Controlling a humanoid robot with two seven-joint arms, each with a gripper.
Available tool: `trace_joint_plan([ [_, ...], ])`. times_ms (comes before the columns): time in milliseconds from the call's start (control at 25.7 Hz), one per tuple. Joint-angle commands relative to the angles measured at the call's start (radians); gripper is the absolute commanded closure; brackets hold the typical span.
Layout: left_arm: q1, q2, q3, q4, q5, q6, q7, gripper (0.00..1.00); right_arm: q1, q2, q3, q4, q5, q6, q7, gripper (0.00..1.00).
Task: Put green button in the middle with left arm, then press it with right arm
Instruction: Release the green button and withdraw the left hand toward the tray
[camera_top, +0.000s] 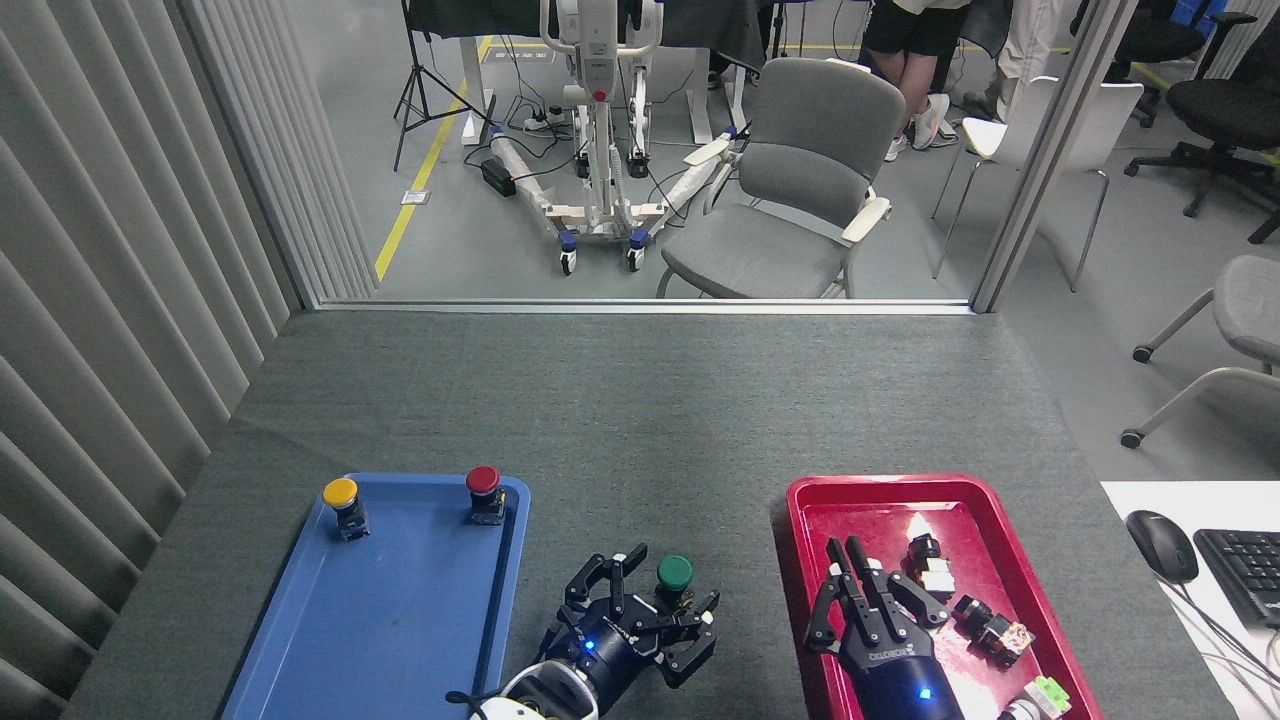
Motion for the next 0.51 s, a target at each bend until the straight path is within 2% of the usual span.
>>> trace_joint_plan([
  [0, 0.068, 0.057, 0.012, -0.172, 0.005, 0.015, -0.01, 0.0, -0.027, 0.004, 0.059, 0.031, 0.042, 0.005, -0.013, 1.0],
  [78, 0.119, 0.114, 0.042, -0.289, 0.02, 0.033, -0.011, 0.0, -0.053, 0.002, 0.094, 0.049, 0.05, 0.01, -0.011, 1.0],
  [233, 0.254, 0.151, 0.176, -0.453, 0.029, 0.099, -0.036, 0.0, -0.117, 0.008, 0.149, 0.114, 0.047, 0.014, -0.005, 1.0],
  [350, 0.282, 0.16, 0.294, -0.432, 0.029, 0.124, -0.036, 0.0, -0.201, 0.022, 0.212, 0.241, 0.047, 0.024, -0.002, 1.0],
  [467, 0.329, 0.162, 0.346, -0.429, 0.023, 0.131, -0.025, 0.0, -0.274, 0.039, 0.272, 0.341, 0.045, 0.04, -0.003, 1.0],
])
